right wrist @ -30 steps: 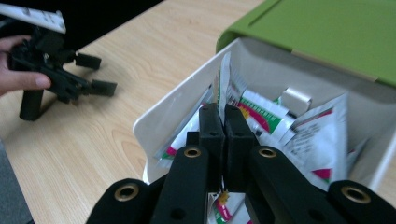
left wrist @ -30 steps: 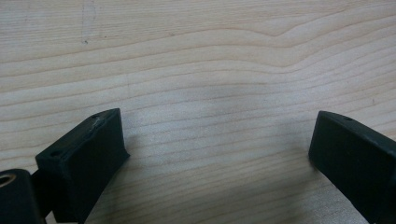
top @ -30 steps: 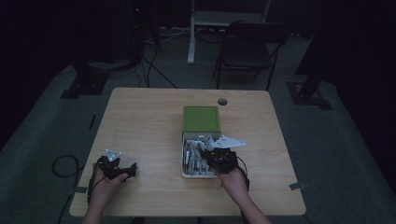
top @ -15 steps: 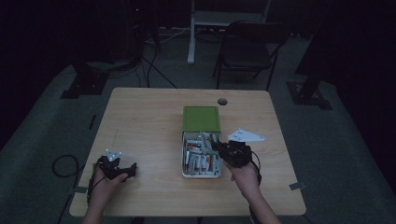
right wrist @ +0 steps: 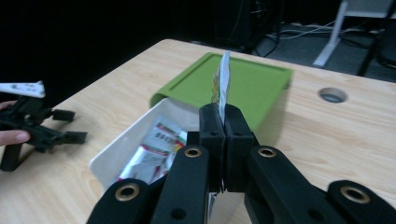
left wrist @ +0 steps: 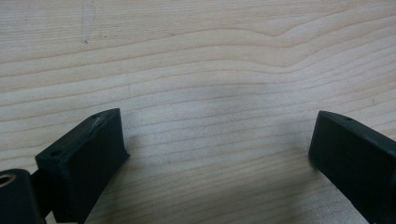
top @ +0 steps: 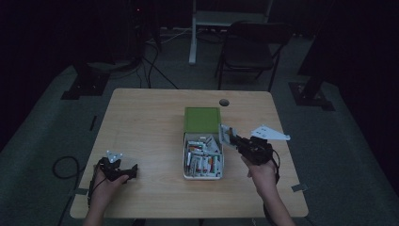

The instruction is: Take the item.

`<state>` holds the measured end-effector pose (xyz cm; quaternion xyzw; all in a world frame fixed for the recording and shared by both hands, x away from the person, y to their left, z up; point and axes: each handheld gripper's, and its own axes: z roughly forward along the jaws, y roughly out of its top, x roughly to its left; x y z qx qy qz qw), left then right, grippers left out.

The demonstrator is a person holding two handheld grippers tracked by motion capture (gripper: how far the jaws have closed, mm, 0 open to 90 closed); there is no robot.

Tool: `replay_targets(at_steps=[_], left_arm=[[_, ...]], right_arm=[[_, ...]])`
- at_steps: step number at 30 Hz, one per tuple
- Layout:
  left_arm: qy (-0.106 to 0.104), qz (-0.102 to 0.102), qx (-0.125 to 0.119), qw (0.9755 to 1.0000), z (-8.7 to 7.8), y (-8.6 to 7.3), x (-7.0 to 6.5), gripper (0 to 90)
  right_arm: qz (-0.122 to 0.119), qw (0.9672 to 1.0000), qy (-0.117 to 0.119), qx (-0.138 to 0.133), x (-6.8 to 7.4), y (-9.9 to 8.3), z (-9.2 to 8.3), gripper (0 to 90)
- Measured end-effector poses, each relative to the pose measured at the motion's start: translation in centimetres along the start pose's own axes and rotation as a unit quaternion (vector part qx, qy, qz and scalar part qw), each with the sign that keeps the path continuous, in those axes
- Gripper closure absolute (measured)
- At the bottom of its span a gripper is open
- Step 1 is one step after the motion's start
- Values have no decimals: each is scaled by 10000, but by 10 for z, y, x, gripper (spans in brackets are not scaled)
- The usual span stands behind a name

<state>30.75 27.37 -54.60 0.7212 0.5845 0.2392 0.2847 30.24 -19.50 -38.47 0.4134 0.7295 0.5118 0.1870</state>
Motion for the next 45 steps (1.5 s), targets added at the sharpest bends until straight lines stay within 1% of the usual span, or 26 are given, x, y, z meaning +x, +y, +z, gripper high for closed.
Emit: replay_targets(at_steps=[4,11,14,23,29,32,41,45], left_arm=[[0,-2,-12,10000,0,0,0,39],[2,-5,-10,10000,0,0,0,39],[2,0,-7,10000,0,0,0,39],[-1,-5,-16,10000,0,0,0,39],[-1,-4,-13,10000,0,0,0,39],[-1,-2,-14,10000,0,0,0,39],[-1,-1,-13,10000,0,0,0,39],[1,1,-2,10000,0,0,0,39]], right_arm=[[74,9998,-190,-85,-14,-1,-10,889],[217,9983,-537,-51,-40,-11,-19,890],[287,9973,-677,-32,-50,-17,-20,890],[502,9935,-1001,217,-78,-41,-14,890],[642,9909,-1117,382,-93,-56,-8,890],[715,9901,-1122,453,-99,-63,-5,890],[894,9862,-1204,703,-115,-83,0,890],[946,9845,-1224,824,-118,-91,5,890]])
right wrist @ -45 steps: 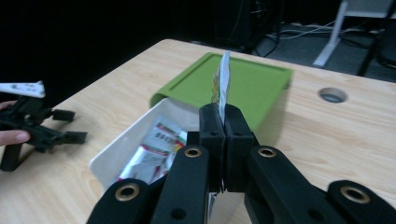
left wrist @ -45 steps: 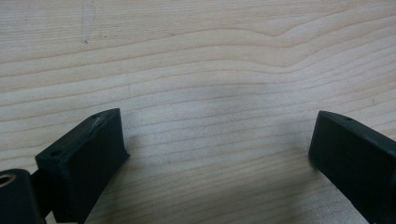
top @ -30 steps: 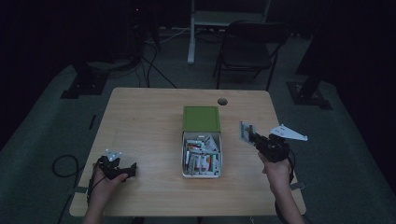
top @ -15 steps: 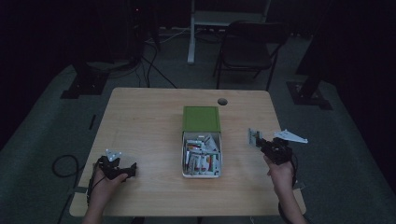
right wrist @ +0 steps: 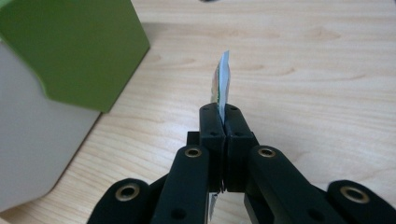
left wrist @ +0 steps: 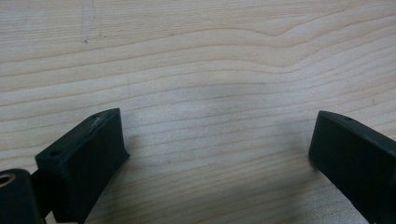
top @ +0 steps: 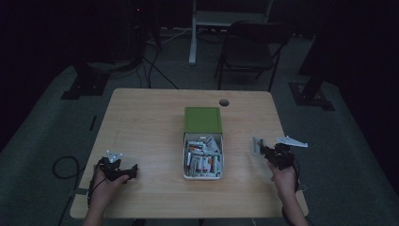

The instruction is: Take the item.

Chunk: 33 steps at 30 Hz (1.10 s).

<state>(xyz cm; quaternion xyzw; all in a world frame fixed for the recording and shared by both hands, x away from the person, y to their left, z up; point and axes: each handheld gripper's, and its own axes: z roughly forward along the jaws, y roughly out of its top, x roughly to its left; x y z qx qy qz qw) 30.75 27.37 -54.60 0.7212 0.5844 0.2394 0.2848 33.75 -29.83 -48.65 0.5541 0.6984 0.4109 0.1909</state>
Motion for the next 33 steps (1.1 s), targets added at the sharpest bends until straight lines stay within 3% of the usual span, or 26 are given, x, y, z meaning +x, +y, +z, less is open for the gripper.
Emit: replay_targets(at_steps=[11,26,33], left_arm=[[1,-12,-7,10000,0,0,0,39],[-3,-2,-9,10000,0,0,0,39],[-3,-1,-9,10000,0,0,0,39]], right_arm=[[195,9996,-85,185,-10,-11,12,889],[526,9968,-423,424,-37,-20,20,887],[719,9943,-596,507,-49,-19,26,814]])
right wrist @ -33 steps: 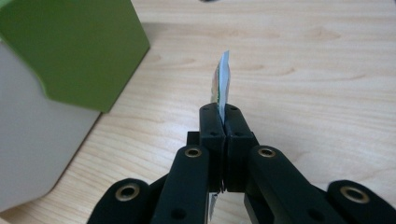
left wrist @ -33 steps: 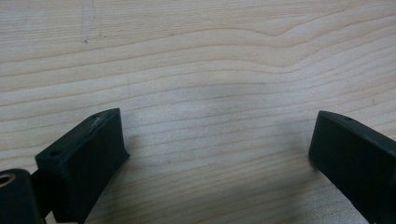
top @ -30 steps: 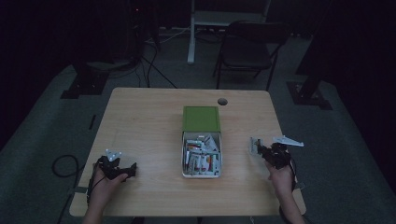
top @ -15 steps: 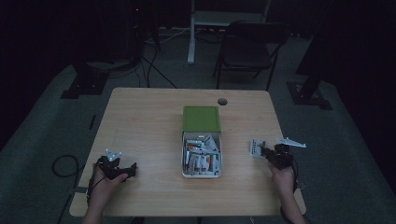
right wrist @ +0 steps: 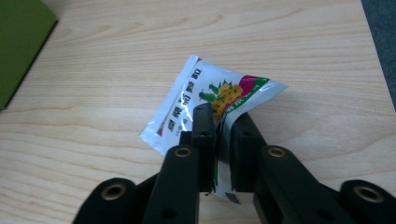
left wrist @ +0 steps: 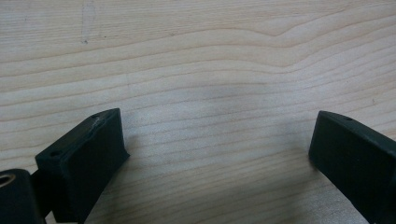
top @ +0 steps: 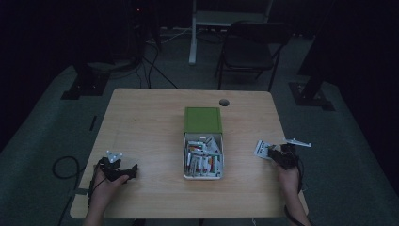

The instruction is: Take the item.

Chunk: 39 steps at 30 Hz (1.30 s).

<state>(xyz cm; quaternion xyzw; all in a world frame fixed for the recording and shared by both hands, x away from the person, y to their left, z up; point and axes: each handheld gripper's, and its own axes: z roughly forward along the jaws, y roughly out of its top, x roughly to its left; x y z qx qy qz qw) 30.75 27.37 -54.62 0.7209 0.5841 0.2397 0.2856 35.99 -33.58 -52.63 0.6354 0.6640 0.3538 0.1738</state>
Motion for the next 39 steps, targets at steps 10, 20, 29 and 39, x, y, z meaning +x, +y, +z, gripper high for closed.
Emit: replay_targets(at_steps=[10,20,29,39], left_arm=[[0,-2,-2,10000,0,0,0,39],[0,-1,0,10000,0,0,0,39],[0,-5,-3,10000,0,0,0,39],[0,-6,-4,10000,0,0,0,39]], right_arm=[[8,9996,-196,214,-11,-2,8,657],[-131,9980,-509,355,-13,-1,6,413],[-104,9987,-393,300,-13,1,-1,317],[-133,9996,-208,120,-5,7,-14,297]])
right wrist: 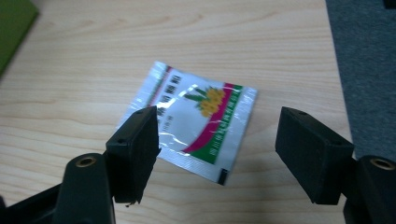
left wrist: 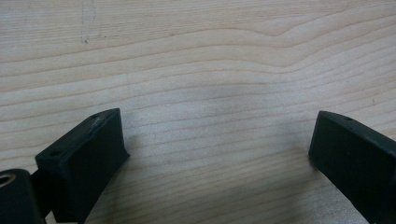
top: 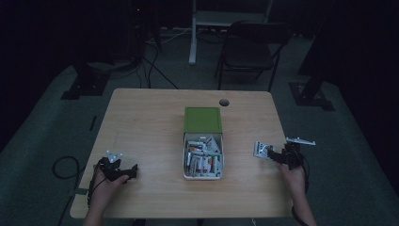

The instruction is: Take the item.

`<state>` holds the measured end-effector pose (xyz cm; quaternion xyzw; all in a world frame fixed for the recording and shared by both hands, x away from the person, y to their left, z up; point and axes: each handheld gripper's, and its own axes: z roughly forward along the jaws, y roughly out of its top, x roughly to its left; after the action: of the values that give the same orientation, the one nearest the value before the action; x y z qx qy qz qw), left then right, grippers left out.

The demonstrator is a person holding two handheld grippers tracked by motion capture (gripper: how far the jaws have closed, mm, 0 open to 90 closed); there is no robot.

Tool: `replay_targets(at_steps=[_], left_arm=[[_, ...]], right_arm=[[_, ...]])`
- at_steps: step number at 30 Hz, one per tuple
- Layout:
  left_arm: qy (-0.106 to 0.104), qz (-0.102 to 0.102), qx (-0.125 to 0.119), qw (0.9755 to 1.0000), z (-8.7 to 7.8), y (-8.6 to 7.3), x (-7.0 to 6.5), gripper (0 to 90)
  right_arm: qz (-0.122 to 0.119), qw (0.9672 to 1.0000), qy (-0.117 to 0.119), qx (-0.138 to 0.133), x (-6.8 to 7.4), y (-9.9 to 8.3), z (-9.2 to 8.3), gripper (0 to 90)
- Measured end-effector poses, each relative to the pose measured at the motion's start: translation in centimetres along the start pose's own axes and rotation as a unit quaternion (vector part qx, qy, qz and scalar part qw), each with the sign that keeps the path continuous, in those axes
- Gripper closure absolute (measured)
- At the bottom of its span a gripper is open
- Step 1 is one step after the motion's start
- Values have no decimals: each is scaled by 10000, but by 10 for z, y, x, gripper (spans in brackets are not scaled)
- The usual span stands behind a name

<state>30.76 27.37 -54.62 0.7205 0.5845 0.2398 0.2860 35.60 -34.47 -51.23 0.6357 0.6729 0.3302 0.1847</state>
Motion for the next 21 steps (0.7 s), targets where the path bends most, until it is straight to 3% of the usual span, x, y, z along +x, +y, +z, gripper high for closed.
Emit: replay_targets(at_steps=[4,10,15,18,21], left_arm=[[0,0,1,10000,0,0,0,39],[0,-1,0,10000,0,0,0,39],[0,-7,2,10000,0,0,0,39],[0,-7,2,10000,0,0,0,39],[0,-7,1,10000,0,0,0,39]], right_arm=[[-22,9997,243,-26,6,2,-3,255],[-263,9981,559,-48,19,0,-6,202],[-494,9940,973,-124,29,-4,-11,132],[-592,9885,1385,-161,36,-7,-14,127],[-858,9869,1348,-237,45,-10,-16,135]])
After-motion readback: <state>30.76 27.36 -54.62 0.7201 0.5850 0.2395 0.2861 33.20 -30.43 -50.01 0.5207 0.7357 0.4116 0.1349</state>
